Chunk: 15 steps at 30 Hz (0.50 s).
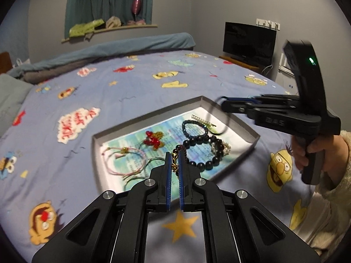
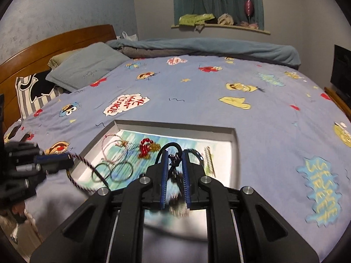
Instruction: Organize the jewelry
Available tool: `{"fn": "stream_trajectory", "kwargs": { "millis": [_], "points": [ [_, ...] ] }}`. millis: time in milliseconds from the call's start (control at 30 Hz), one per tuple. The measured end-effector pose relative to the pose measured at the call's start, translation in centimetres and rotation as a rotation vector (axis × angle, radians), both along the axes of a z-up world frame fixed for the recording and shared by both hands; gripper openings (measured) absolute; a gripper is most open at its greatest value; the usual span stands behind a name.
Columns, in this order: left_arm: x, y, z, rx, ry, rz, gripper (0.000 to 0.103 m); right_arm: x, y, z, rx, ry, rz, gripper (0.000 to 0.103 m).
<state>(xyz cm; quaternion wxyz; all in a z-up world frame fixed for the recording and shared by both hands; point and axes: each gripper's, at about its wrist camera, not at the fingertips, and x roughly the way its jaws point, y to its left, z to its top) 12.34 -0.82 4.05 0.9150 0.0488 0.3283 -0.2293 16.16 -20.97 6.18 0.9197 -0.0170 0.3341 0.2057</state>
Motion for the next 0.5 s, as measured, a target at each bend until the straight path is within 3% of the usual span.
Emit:
{"fn": "stream_trajectory", "kwargs": {
  "millis": [233,500],
  "points": [
    [3.0,0.2,-3.9,-0.006,0.112,0.044,0.006,4.8,3.0,-2.1,-0.017,0.063,0.016,0.012],
    [4.1,0.8,-5.5,0.033,0.132,0.078,0.007,7.0,4.3,-4.9,-0.059,0.167,-0.002,0.012]
  ]
}}
